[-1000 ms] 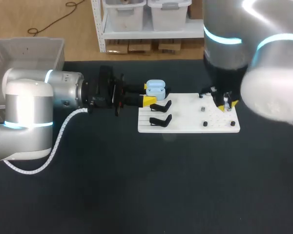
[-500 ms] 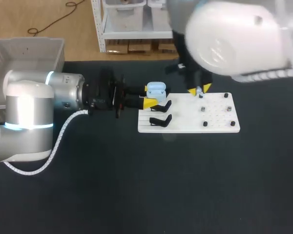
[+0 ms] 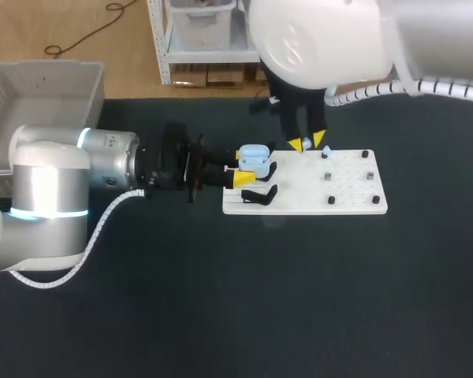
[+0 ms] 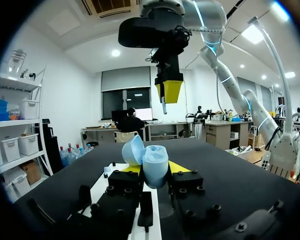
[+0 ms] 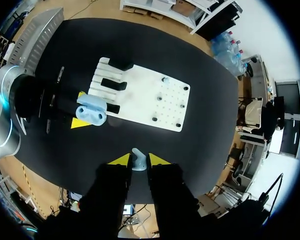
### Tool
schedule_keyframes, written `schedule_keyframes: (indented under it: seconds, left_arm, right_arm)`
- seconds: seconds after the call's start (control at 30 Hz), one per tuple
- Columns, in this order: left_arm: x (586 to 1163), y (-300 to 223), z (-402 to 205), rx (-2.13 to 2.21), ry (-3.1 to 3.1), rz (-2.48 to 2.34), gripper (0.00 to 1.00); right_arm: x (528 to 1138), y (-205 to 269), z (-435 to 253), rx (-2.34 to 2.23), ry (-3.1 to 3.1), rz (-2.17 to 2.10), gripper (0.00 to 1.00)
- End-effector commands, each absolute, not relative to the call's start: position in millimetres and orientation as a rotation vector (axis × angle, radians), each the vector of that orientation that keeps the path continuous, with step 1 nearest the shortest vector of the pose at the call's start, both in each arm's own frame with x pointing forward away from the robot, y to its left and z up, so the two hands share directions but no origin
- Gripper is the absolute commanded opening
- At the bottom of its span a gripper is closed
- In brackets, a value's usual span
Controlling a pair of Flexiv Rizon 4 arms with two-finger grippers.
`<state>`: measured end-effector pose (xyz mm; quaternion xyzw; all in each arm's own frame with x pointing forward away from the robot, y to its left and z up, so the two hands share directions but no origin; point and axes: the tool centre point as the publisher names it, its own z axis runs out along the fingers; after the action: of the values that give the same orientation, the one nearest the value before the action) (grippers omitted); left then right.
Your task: Pick up each earbud case from the left stands, insert the matching earbuds, close the lid, and place the case in the box.
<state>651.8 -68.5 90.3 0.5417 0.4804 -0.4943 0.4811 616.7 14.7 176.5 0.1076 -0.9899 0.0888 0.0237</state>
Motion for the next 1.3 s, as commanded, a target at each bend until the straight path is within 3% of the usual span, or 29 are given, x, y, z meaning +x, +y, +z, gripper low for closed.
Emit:
schedule_keyframes:
  seconds: [0.03, 0.67, 1.3]
  left_arm:
    - [650, -68, 90, 1.317, 1.172, -1.199, 0.0]
    - [648, -72, 85, 1.363, 1.157, -1.164, 0.0]
    - [650, -84, 82, 1.394, 1.143, -1.157, 0.0]
  right_arm:
    - [615, 14, 176, 0.333, -3.069, 0.272, 0.0]
    - [629, 50, 178, 0.048, -3.01, 0.218, 0.0]
    - [624, 55, 161, -0.219, -2.921, 0.177, 0.0]
